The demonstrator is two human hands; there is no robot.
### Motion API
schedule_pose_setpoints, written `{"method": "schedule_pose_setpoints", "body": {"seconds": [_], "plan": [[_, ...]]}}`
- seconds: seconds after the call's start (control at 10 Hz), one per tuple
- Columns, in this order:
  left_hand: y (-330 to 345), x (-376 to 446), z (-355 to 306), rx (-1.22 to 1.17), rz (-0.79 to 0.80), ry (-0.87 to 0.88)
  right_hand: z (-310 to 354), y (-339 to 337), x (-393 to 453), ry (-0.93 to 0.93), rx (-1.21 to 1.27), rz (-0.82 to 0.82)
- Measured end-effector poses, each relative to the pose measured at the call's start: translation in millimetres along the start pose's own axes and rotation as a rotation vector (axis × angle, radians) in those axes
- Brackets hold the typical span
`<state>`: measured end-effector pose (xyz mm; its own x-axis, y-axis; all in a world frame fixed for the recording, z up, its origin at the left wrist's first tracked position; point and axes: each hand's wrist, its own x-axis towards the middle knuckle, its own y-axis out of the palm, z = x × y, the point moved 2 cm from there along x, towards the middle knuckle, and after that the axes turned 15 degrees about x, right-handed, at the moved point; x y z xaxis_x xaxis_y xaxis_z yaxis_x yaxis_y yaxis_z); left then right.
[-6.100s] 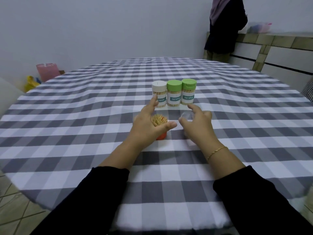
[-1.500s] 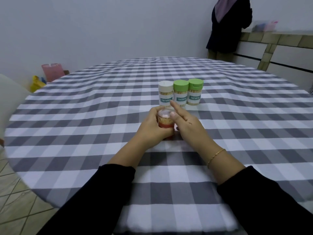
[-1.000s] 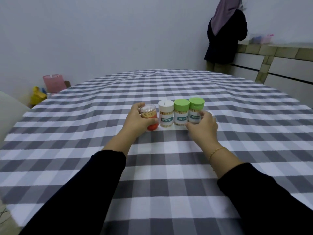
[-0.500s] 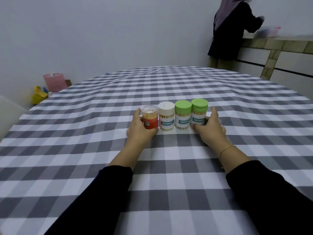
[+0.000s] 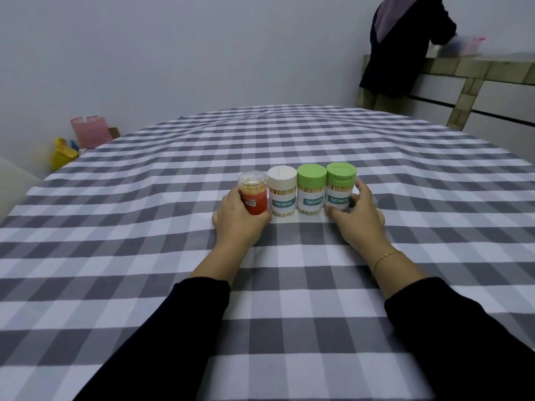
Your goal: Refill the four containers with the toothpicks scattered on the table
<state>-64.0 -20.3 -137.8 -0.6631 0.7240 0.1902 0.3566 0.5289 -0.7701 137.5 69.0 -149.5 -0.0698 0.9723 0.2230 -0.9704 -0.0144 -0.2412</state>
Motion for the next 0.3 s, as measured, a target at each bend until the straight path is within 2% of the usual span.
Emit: {"method": "schedule_pose_setpoints", "body": {"seconds": [0.3], "plan": [[-1.4,-4.5,1.2,0.009,0.028,0.043,3.5,-4.4,-3.7,0.012,0.025,0.014]]}}
